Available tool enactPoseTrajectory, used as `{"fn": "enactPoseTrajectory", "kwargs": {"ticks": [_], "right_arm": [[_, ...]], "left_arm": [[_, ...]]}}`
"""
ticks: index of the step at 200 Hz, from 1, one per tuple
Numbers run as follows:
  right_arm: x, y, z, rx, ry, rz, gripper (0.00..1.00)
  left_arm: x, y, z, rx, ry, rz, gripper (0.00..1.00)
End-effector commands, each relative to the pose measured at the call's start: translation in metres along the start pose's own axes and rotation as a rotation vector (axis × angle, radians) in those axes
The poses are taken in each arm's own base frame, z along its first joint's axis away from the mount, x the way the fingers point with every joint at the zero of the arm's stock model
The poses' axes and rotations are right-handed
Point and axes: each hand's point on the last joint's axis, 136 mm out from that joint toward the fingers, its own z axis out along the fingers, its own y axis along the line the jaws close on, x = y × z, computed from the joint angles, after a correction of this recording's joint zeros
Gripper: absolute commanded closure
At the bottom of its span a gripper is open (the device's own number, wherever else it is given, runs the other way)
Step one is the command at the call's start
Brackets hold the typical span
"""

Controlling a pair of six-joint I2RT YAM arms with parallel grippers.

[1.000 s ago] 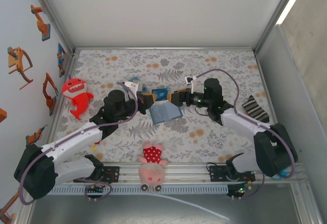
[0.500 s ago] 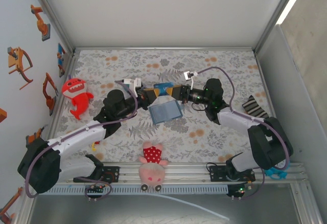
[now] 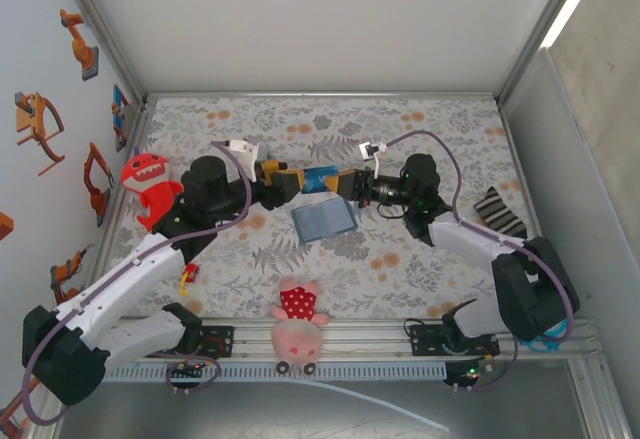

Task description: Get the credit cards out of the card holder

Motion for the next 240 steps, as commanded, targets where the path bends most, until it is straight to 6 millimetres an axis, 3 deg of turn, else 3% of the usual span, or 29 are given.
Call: {"fn": "enactPoseTrajectory", "kwargs": {"ticks": [1,51,99,157,198,224,240], "right_arm": [[0.009,0.012,0.002,0.013,0.081,-0.070,1.00],[0.028,0.028,0.005,0.058,0.212,-0.148,1.00],[0.035,0.038,0.008,0.035,0.252,-0.176,1.00],[0.035,0.044,0.010,-0.002,0.271,-0.180,1.00],[0.034,0.048,0.009,-0.009,0.274,-0.193,1.00],[0.035,0.045,0.008,0.005,0.278,-0.192,1.00],[0.035,0.042,0.007,0.032,0.274,-0.197,1.00]], "left_arm": [[0.023,-0.003,-0.010,-0.001,0.181,0.137,0.35],[0.035,-0.019,0.000,0.121,0.347,0.192,0.35],[0.051,-0.043,0.005,0.316,0.427,0.176,0.48],[0.072,-0.036,0.006,0.345,0.489,0.209,0.54],[0.076,-0.030,0.012,0.345,0.504,0.184,0.77],[0.075,-0.030,0.014,0.353,0.499,0.182,1.00],[0.075,-0.030,0.014,0.355,0.496,0.186,1.00]]}}
